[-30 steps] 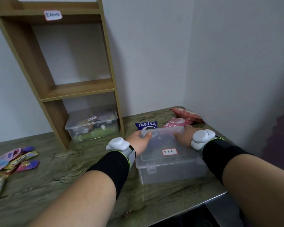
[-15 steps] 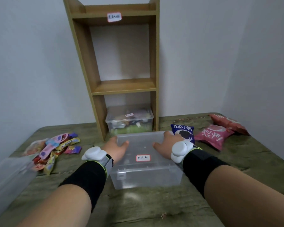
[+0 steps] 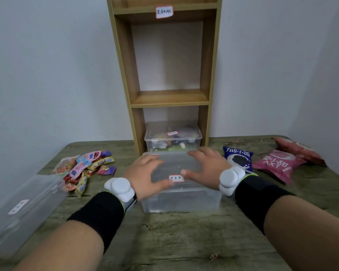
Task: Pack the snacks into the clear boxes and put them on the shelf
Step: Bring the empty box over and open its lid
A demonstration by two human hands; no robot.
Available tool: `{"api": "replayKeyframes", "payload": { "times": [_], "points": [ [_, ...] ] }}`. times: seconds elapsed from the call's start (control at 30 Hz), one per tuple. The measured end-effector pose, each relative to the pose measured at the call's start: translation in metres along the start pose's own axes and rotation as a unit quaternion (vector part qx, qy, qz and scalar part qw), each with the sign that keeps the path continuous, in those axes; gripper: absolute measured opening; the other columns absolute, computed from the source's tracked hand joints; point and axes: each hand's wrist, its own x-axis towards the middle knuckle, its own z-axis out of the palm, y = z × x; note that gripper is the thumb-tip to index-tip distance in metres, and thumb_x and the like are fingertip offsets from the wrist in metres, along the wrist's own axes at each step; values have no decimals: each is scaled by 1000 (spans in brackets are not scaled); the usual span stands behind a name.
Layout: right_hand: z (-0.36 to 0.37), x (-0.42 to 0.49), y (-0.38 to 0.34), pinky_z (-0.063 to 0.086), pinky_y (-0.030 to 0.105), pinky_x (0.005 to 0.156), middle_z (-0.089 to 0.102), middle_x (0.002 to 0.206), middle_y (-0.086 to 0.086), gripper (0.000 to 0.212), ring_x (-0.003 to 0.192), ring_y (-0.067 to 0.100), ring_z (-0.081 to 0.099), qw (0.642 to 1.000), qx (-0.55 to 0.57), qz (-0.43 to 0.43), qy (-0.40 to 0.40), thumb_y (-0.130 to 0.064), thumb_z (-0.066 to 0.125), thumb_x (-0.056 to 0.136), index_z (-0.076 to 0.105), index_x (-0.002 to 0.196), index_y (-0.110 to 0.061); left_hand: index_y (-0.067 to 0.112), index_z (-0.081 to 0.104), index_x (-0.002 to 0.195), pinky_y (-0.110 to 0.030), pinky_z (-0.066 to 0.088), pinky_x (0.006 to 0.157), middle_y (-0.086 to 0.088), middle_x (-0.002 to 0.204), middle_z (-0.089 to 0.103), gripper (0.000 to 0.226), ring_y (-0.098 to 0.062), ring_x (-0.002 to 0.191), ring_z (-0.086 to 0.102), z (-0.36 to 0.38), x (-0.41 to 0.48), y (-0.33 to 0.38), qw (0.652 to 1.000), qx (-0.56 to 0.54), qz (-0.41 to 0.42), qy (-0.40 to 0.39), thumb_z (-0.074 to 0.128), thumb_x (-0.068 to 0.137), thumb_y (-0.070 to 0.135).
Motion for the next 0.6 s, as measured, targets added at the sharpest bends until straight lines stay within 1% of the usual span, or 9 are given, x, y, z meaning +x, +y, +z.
{"api": "replayKeyframes", "payload": {
  "times": [0.07,0.13,0.2,0.27,0.3,0.33,0.37,0.47,0.6],
  "points": [
    [-1,-13,1,31,47,112,27,155,-9,106,143,19,22,998,-17,-53,-34,-96,42,53,28,145,-45,35,38,144,-38,24,116,13,154,30,114,-13,144,20,-1,-13,3,995,69,54,-55,33,52,102],
    [-1,-27,4,31,49,111,26,155,-11,113,143,19,22,992,-71,-74,-71,-93,52,46,25,145,-46,34,30,146,-39,21,116,13,155,25,118,-14,144,17,1,-23,4,986,116,68,-101,41,50,101],
    [-2,-41,7,34,49,109,23,156,-8,110,143,21,23,984,-124,-81,-97,-82,65,54,23,147,-43,30,27,147,-38,22,116,11,155,24,109,-17,144,19,3,-32,5,980,151,74,-109,52,59,89],
    [-3,-47,10,42,44,103,25,154,-6,90,139,23,30,979,-160,-77,-102,-56,71,73,24,148,-37,26,34,144,-34,29,112,7,152,31,81,-20,140,29,3,-35,4,980,161,79,-86,59,77,63],
    [-6,-50,10,45,41,100,28,152,-5,78,136,23,36,979,-167,-73,-95,-41,68,81,27,147,-34,24,38,141,-33,34,109,6,149,35,67,-22,136,35,0,-36,5,981,162,81,-76,59,83,49],
    [-9,-53,10,48,39,97,33,150,-4,68,132,24,41,979,-167,-68,-90,-30,63,86,31,146,-31,23,42,138,-33,38,105,5,146,40,57,-22,130,41,-4,-37,7,980,165,81,-73,57,86,40],
    [-13,-55,9,49,38,96,37,148,-3,61,128,24,46,981,-163,-64,-87,-23,58,88,35,145,-28,22,45,136,-34,41,101,4,142,45,51,-23,125,47,-7,-37,9,980,168,77,-74,55,88,37],
    [-23,-60,7,49,38,97,46,144,-1,53,127,23,50,982,-157,-67,-75,-17,50,90,42,142,-24,21,52,131,-35,48,91,3,132,54,42,-22,112,56,-14,-37,15,980,177,75,-59,49,92,36],
    [-44,-58,4,50,39,94,54,138,0,48,121,24,55,984,-160,-66,-35,-18,44,94,45,141,-24,24,55,128,-36,52,80,3,123,61,37,-23,105,61,-28,-35,18,981,176,78,9,45,95,37]
  ]
}}
